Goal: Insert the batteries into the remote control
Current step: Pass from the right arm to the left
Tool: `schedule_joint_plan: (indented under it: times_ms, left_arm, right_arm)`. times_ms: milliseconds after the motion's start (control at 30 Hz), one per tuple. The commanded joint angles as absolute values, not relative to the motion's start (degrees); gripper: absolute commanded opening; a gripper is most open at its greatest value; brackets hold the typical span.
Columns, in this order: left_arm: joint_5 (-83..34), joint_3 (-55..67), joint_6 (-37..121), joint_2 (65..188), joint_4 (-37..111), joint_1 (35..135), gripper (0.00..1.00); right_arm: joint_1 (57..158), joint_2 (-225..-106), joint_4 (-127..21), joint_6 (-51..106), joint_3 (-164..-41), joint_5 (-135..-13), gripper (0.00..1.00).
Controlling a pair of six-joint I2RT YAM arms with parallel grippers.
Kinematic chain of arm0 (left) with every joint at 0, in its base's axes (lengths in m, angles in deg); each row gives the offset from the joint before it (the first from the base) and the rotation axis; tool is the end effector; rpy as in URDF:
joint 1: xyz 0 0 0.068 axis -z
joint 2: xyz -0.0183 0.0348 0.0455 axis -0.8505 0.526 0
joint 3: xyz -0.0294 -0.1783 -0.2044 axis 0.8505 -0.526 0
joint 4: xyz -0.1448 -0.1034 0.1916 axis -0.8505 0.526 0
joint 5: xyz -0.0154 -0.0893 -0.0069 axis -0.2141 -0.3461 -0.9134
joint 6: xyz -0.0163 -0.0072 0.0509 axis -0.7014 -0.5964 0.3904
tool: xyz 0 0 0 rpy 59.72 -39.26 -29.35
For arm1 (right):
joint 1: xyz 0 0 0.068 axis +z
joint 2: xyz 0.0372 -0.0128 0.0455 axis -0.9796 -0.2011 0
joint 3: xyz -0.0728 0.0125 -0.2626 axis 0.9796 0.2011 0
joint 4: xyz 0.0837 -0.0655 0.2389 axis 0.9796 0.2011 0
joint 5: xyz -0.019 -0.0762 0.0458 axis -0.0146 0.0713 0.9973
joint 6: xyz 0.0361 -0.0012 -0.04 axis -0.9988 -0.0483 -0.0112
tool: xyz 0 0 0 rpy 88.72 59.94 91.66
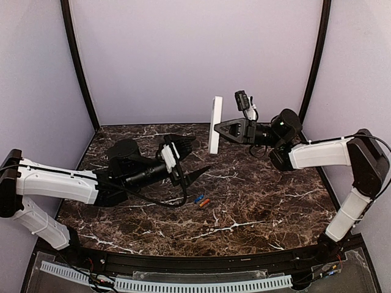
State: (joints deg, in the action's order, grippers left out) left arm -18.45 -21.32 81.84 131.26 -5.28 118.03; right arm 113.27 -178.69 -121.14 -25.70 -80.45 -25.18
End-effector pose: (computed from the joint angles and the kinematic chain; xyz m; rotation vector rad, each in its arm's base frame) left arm 0.1594 -0.2760 0.2959 1.0176 1.0141 -0.4809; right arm 0.2698 0.2238 0.3050 -0.7610 1.4037 1.8835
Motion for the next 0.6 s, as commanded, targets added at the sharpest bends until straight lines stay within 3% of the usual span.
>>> schedule_joint_plan:
  times_ms: [0, 267, 567]
  left_arm:
    - [-21.57, -18.83, 73.47, 128.87, -2.69, 118.16, 0.91]
    - [-31.68, -14.80, 51.35, 129.28, 2.03, 112.92, 0.93]
    - [-36.99, -9.70, 43.75, 134.54, 2.68, 112.53, 0.89]
  right_arm:
    - [113.73, -178.89, -127.68, -24.66, -80.06, -22.44, 0.00]
    - [113.93, -177.76, -128.31, -21.98, -82.55, -18.05, 0.00]
    - [114.30, -177.47, -124.06, -18.03, -85.62, -17.78, 0.00]
